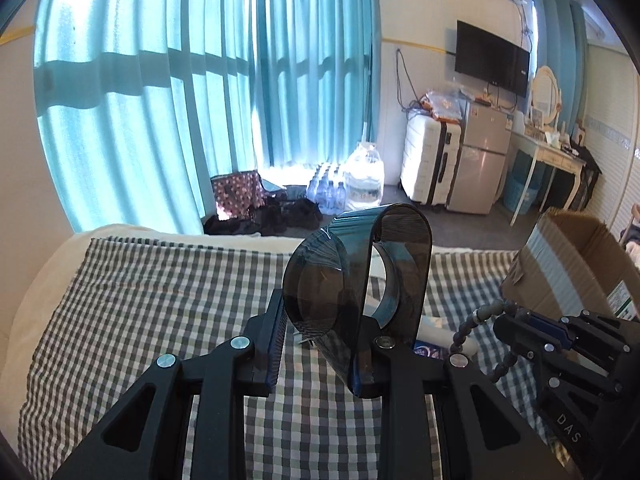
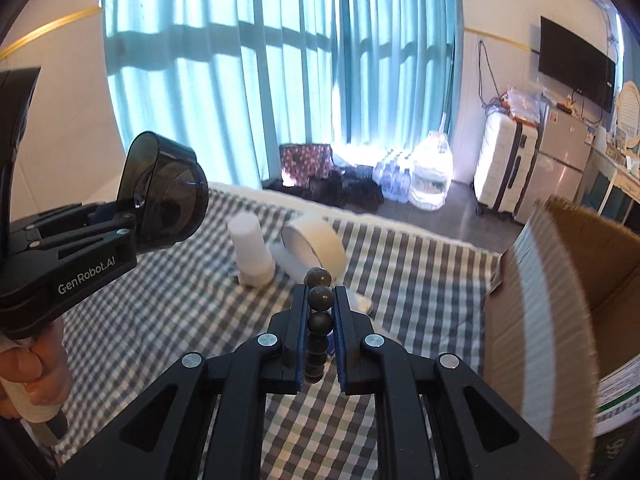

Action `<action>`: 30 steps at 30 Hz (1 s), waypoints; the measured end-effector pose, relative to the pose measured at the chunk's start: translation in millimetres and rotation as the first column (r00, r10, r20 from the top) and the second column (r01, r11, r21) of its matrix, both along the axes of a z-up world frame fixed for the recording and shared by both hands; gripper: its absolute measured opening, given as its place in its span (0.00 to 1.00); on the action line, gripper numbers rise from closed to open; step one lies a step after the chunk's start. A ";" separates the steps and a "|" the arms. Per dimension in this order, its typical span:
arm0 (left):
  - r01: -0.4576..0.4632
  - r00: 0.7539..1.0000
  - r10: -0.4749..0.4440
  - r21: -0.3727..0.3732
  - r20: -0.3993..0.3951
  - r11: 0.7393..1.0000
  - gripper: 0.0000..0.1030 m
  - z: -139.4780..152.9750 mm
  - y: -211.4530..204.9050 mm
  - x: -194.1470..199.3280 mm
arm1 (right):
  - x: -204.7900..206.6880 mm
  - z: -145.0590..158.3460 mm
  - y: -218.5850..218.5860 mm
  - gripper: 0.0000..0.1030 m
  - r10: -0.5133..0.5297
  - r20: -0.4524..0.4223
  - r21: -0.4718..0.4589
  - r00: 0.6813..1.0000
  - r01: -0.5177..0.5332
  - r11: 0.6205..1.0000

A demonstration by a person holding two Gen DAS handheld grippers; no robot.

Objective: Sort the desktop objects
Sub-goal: 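Lift and carry the black attachment and bead bracelet toward the cardboard box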

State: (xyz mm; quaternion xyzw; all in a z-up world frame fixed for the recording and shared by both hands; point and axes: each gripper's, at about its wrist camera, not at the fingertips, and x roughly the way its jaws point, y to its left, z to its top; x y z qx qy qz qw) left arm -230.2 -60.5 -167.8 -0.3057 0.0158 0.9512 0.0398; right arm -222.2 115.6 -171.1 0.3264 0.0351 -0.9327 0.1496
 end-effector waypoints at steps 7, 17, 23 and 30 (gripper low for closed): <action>-0.032 0.998 0.034 0.046 -0.051 0.998 0.25 29.5 -10.5 19.8 | 15.4 35.1 4.9 0.11 -0.001 -0.074 -0.014 0.997 0.000 1.000; -0.050 0.993 0.053 0.025 -0.108 0.998 0.25 57.5 -7.7 40.9 | 45.8 74.0 1.5 0.11 0.014 -0.143 -0.016 0.990 -0.017 1.000; -0.032 0.992 0.034 0.021 -0.118 0.999 0.25 67.7 1.4 50.5 | 62.8 88.5 5.7 0.11 0.014 -0.169 -0.023 0.986 -0.019 1.000; -0.011 0.991 0.012 0.008 -0.132 1.000 0.25 80.6 16.8 59.2 | 74.0 104.1 23.1 0.11 0.000 -0.186 -0.030 0.983 -0.005 1.000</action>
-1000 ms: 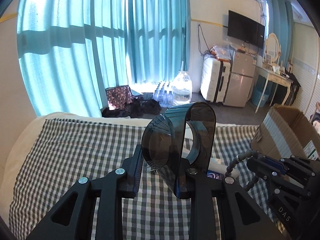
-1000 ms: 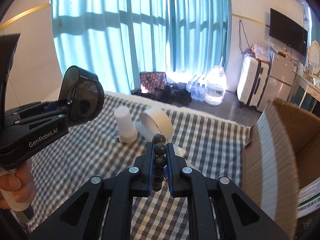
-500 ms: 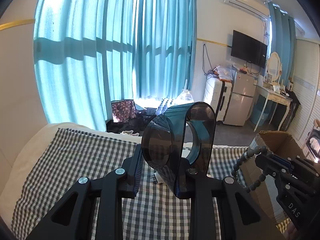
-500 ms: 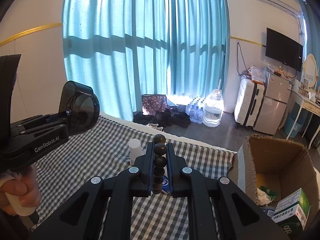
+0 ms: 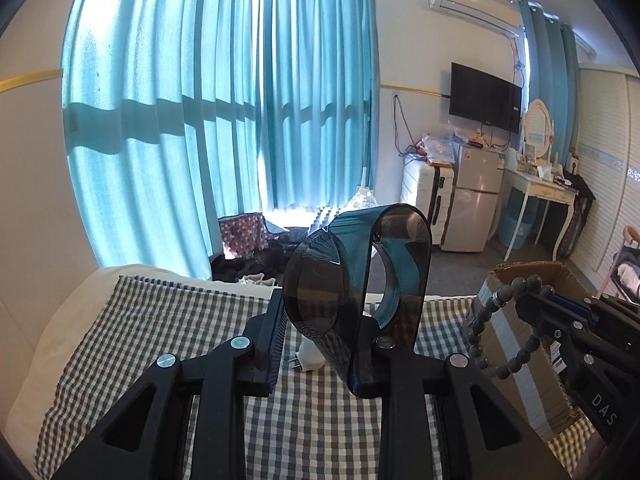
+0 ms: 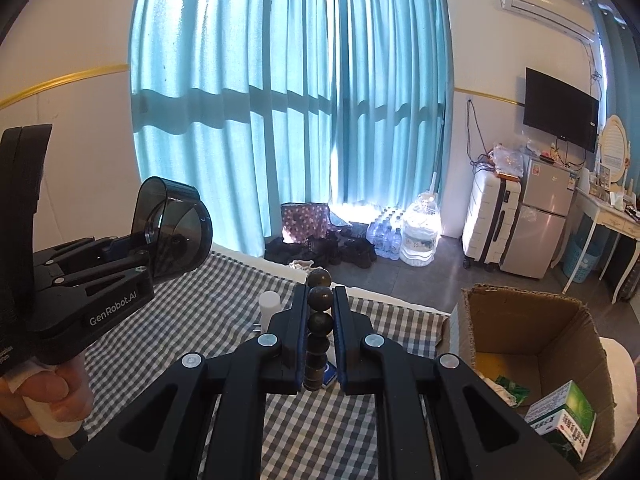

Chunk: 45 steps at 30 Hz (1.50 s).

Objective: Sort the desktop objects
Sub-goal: 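Lift and carry the black attachment and bead bracelet toward the cardboard box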

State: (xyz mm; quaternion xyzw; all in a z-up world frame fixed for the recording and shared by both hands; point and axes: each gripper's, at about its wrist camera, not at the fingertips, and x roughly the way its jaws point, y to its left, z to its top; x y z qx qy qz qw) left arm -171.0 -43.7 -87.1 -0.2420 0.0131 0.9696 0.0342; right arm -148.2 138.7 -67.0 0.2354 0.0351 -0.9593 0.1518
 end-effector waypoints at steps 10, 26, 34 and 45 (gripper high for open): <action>0.023 1.000 -0.022 0.005 -0.016 1.000 0.25 17.0 27.5 11.2 | 9.3 16.6 38.8 0.11 -0.044 0.002 -0.022 0.999 0.044 0.999; 0.114 0.993 -0.113 0.021 -0.039 0.993 0.25 44.3 96.5 30.0 | 37.2 46.7 100.9 0.11 -0.124 -0.040 -0.079 0.992 0.120 0.990; 0.146 0.988 -0.145 0.023 -0.045 0.989 0.25 49.4 126.8 37.5 | 47.5 56.1 133.0 0.11 -0.194 -0.046 -0.084 0.980 0.190 0.978; 0.198 0.979 -0.197 0.027 -0.048 0.980 0.25 57.5 165.5 42.9 | 59.9 62.5 173.3 0.11 -0.265 -0.054 -0.098 0.963 0.259 0.961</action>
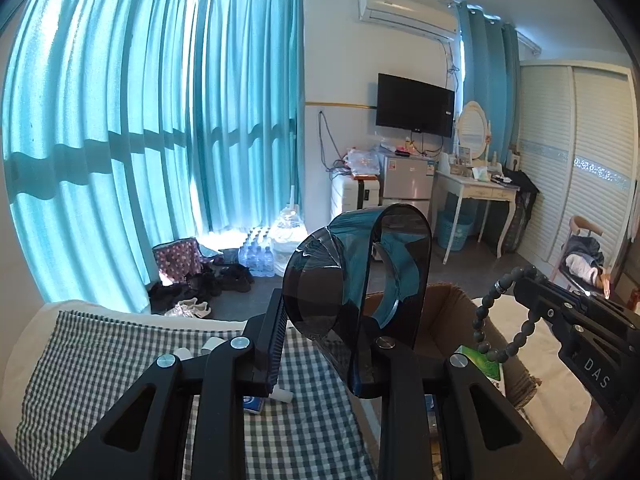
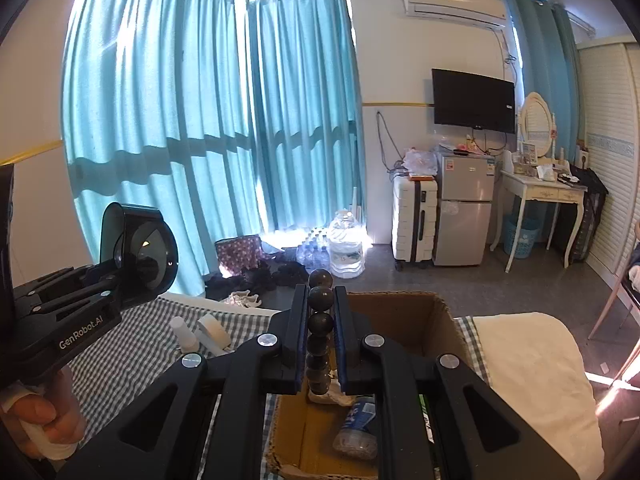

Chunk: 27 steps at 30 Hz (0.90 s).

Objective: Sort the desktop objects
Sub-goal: 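Lift and carry the black attachment and bead bracelet toward the cardboard box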

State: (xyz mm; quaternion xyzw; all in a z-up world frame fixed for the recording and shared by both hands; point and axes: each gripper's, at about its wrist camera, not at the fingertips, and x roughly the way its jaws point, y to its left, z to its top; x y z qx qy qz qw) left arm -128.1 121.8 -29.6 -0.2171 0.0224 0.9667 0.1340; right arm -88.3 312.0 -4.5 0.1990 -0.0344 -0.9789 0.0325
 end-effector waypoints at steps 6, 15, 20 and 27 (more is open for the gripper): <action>0.028 1.000 -0.028 0.015 0.006 1.000 0.25 0.9 18.4 0.6 | 2.7 0.9 17.9 0.11 -0.020 0.013 0.006 1.000 0.020 1.000; 0.085 0.996 -0.086 0.012 0.027 0.996 0.25 -9.2 55.7 -1.6 | 5.4 -4.2 40.6 0.11 -0.061 0.030 0.017 0.998 0.061 0.998; 0.108 0.993 -0.108 0.007 0.050 0.994 0.25 -19.5 70.5 -8.0 | 5.6 -9.6 56.9 0.11 -0.070 0.046 -0.004 0.997 0.070 0.998; 0.133 0.986 -0.131 -0.008 0.105 0.991 0.25 -42.1 91.5 -21.8 | -6.3 -20.6 68.6 0.11 -0.064 0.075 -0.018 0.995 0.066 0.998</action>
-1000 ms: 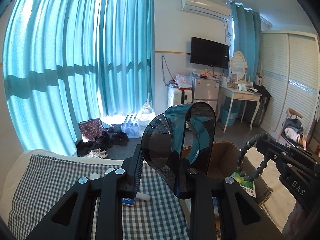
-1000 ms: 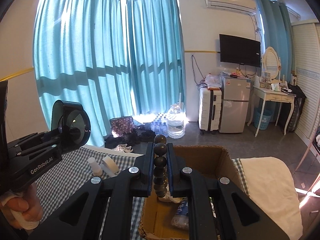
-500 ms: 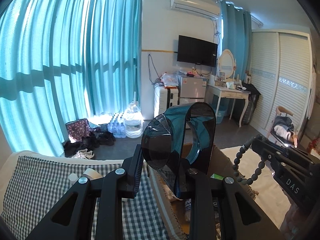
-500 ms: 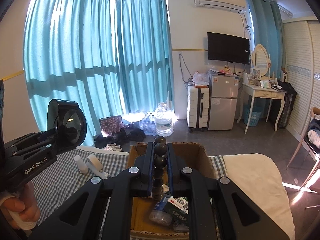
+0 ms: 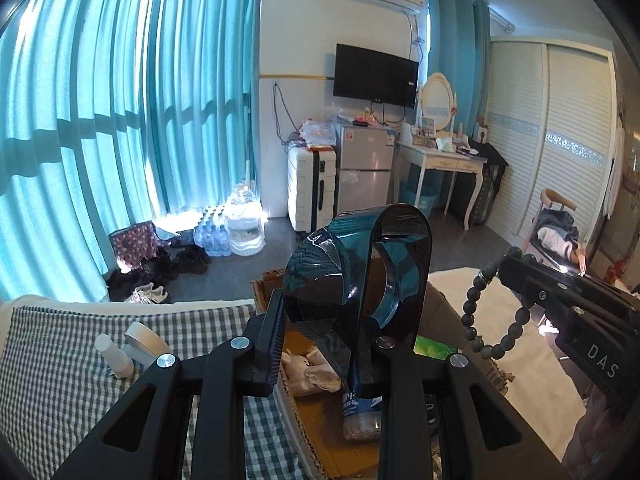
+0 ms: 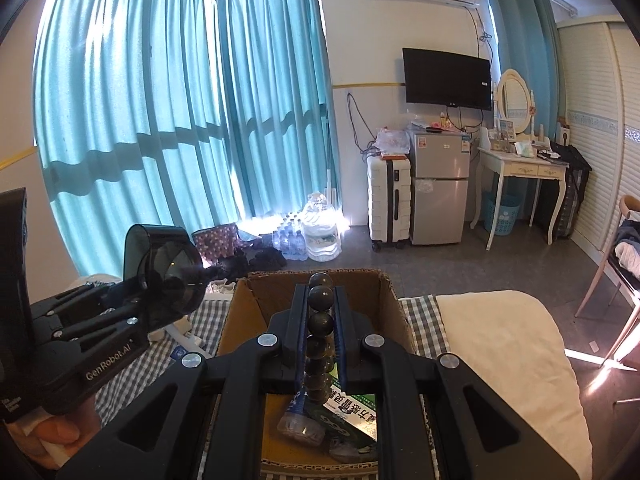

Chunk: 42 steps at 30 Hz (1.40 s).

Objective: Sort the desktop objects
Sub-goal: 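Lift and carry the black attachment and bead bracelet toward the cardboard box, then lower both held items into the box and open both grippers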

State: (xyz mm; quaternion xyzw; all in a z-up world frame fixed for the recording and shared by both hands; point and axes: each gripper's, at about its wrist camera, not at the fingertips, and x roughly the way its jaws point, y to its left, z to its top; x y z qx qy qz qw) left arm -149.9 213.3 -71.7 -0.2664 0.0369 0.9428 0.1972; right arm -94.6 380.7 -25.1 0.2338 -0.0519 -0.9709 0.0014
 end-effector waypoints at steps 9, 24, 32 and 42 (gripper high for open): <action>0.042 0.996 -0.039 -0.028 0.083 0.999 0.25 -35.6 24.6 -29.6 | -35.9 -30.3 6.1 0.11 -0.008 0.057 -0.026 0.998 0.009 1.000; 0.089 0.955 -0.054 -0.109 0.291 0.990 0.25 -97.5 43.2 -79.8 | -101.0 -79.9 -0.5 0.11 -0.015 0.214 -0.032 0.977 0.023 0.999; 0.099 0.942 -0.057 -0.112 0.330 0.989 0.40 -106.1 45.0 -84.2 | -112.6 -99.0 -8.1 0.11 -0.022 0.310 0.025 0.950 0.015 1.000; 0.091 0.957 -0.059 -0.104 0.283 0.990 0.58 -83.6 27.4 -73.7 | -100.1 -77.3 -4.5 0.48 -0.046 0.244 0.047 0.969 0.035 0.998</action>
